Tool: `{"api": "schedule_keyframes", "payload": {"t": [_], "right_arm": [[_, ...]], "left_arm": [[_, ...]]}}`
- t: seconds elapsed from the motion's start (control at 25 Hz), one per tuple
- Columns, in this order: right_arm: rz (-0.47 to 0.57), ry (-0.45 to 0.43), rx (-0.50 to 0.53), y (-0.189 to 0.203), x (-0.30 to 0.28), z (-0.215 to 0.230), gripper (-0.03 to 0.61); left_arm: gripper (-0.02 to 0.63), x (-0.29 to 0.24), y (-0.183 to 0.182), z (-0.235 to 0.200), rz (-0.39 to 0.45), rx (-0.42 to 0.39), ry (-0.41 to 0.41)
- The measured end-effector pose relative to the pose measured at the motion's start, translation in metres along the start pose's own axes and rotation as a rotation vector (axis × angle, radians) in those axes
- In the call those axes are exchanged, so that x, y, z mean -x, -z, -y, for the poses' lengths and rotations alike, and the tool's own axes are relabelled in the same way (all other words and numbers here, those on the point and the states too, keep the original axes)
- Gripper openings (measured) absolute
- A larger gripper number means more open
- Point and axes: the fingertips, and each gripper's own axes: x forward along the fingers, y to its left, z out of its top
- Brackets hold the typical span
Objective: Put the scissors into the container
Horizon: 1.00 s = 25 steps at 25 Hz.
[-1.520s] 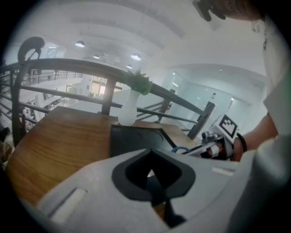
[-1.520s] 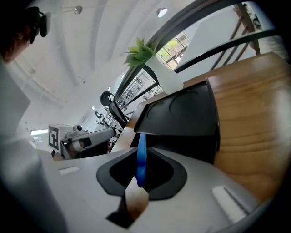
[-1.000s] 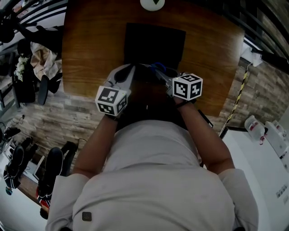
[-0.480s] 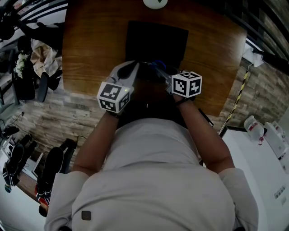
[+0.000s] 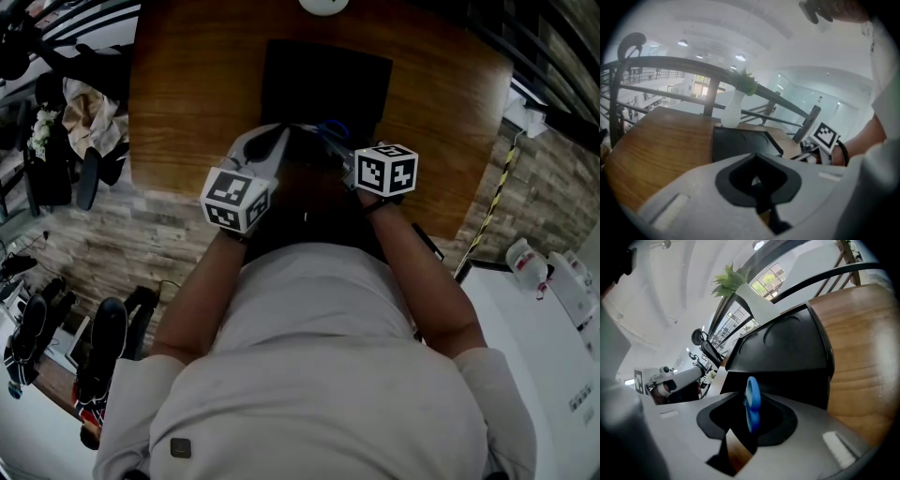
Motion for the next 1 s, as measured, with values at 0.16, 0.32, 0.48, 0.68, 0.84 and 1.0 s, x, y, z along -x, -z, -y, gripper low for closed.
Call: {"api": "schedule_keyframes", "payload": {"t": [0.16,0.32,0.48,0.68,0.84,1.0], "right_arm": [[-0.013,0.019,0.015,0.002,-0.001,0.000,0.147],[-0.016,0.029,0.028,0.002,0.000,-0.003,0.175],[-0.015,0.045,0.048,0.002,0.001,-0.005,0.198],[-0.009,0.061,0.045,0.000,0.009,-0.006,0.241],[-0.002,0.087,0.070,-0.001,0.011,-0.008,0.264],[-0.005,0.126,0.093,0.000,0.015,-0.007,0.299]], "left_arm": [[0.002,0.000,0.000,0.004,-0.002,0.002,0.007],[0.002,0.001,-0.001,0.008,-0.001,0.002,0.014],[0.002,0.003,0.001,0.009,-0.006,0.000,0.019],[0.002,0.006,-0.002,0.014,-0.001,0.000,0.019],[0.002,0.009,-0.002,0.014,0.003,-0.002,0.020],[0.002,0.013,-0.003,0.015,0.006,-0.006,0.020]]}}
